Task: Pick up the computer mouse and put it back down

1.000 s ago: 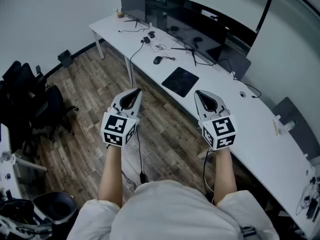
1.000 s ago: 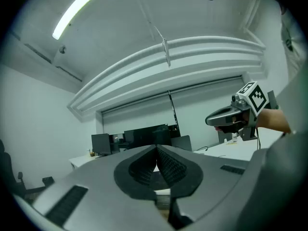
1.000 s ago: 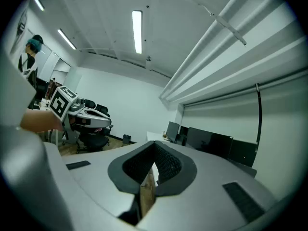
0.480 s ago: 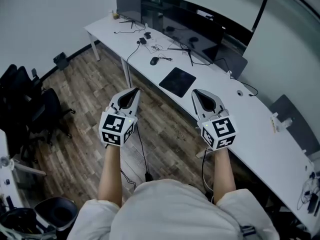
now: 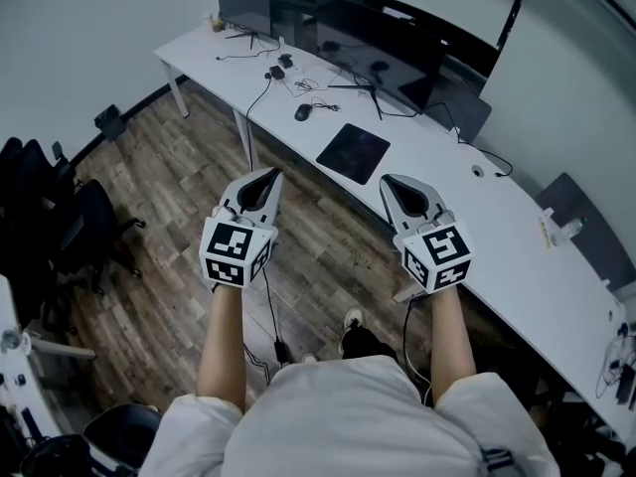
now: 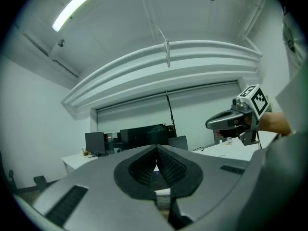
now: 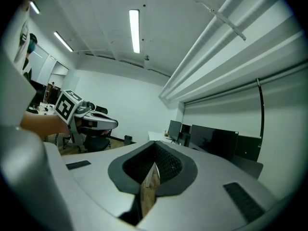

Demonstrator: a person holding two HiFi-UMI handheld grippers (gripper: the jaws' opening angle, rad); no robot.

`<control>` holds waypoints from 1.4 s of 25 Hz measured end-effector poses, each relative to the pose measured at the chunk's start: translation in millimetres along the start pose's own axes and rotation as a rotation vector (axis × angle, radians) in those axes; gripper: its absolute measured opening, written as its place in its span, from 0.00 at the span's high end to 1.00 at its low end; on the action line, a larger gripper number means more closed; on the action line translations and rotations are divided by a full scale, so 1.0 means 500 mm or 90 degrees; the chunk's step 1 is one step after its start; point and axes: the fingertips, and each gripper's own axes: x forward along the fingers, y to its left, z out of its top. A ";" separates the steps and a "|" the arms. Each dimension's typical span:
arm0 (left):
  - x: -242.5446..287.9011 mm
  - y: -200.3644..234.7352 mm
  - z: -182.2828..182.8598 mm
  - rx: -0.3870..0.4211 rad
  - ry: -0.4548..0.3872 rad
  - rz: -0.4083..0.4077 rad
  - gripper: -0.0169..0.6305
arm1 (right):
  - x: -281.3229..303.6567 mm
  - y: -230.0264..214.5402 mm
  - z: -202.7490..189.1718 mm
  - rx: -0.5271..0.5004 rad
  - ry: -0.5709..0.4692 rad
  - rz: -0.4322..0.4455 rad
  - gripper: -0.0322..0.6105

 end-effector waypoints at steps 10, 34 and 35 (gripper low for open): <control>0.191 0.082 -0.079 -0.018 0.032 0.014 0.95 | 0.175 -0.147 -0.079 0.030 0.012 0.004 0.95; 0.791 0.293 -0.184 -0.079 0.126 0.053 0.95 | 0.618 -0.607 -0.185 0.103 0.053 0.058 0.95; 0.803 0.302 -0.193 -0.080 0.131 0.049 0.95 | 0.630 -0.609 -0.190 0.106 0.057 0.056 0.95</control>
